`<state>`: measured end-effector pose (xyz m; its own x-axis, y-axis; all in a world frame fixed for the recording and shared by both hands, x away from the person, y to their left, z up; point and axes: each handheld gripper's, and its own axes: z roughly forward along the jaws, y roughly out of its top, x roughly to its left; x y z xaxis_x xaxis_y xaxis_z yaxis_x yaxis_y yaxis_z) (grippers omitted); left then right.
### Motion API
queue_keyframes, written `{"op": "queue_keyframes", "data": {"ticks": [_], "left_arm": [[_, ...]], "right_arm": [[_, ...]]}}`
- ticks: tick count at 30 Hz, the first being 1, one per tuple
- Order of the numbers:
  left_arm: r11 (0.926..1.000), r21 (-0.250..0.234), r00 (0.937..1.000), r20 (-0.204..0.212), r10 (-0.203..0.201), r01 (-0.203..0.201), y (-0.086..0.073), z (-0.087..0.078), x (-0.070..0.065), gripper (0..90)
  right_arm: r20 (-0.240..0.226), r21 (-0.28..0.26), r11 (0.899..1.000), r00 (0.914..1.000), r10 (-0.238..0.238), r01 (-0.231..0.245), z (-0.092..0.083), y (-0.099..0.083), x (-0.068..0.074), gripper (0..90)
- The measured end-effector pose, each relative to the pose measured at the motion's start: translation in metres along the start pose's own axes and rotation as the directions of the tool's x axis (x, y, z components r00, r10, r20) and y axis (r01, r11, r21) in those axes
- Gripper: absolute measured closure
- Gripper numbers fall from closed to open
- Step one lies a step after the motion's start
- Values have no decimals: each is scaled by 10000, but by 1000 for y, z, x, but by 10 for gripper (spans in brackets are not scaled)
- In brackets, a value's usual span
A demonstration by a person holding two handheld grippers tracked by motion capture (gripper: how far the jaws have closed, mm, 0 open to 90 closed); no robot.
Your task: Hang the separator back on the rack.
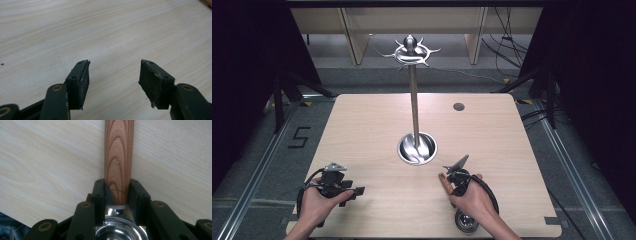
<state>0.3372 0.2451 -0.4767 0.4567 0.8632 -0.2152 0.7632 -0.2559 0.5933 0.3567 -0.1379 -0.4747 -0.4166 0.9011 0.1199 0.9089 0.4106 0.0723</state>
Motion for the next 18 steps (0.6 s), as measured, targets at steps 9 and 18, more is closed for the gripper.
{"op": "queue_keyframes", "data": {"ticks": [9,18], "left_arm": [[9999,79,9999,64,88,-89,0,-1,0,405],[9999,42,9999,128,98,-98,0,-1,1,405]], "right_arm": [[-4,-260,9980,9984,-573,572,-5,-2,-4,699],[-38,-822,9935,9968,-795,789,-15,-5,-11,699]]}}
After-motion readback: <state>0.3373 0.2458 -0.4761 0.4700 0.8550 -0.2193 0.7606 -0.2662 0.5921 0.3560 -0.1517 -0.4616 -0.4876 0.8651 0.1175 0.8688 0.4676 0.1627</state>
